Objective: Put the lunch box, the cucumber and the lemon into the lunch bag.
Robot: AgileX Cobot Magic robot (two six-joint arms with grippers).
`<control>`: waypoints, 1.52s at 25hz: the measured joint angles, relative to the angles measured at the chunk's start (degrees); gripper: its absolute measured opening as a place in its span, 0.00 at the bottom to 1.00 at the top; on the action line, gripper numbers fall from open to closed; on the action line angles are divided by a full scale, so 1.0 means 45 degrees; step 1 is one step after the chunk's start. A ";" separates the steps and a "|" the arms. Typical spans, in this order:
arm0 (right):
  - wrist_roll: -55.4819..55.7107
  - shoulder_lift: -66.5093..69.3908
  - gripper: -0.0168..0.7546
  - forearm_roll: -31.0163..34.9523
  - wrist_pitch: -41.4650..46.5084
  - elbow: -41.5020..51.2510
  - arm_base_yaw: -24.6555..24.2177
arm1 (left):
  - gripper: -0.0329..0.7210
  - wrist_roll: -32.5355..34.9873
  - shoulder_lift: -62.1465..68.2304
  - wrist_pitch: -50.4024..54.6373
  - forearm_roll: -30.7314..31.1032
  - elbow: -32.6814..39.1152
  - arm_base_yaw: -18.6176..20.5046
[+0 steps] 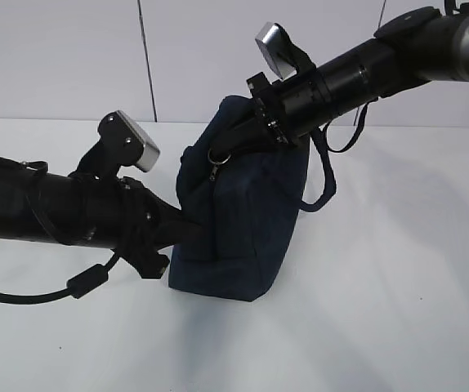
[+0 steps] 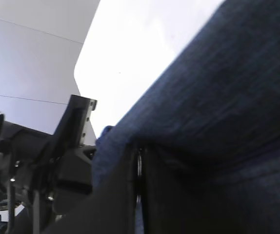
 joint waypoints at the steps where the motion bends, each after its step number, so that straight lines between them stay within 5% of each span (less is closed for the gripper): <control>1: 0.0152 0.0104 0.05 -0.0160 0.0081 -0.0255 0.0000 | 0.06 0.0000 0.0000 -0.0001 -0.0032 0.0000 0.0000; 14: 0.3146 0.0348 0.05 -0.1775 0.0319 -0.1302 0.0050 | 0.06 0.0000 0.0000 -0.0383 -0.0133 -0.0023 0.0000; 38: 0.8194 -0.0123 0.05 -0.2232 0.0319 -0.1329 0.0050 | 0.06 0.0000 -0.0093 -0.1610 -0.0209 -0.0099 -0.0030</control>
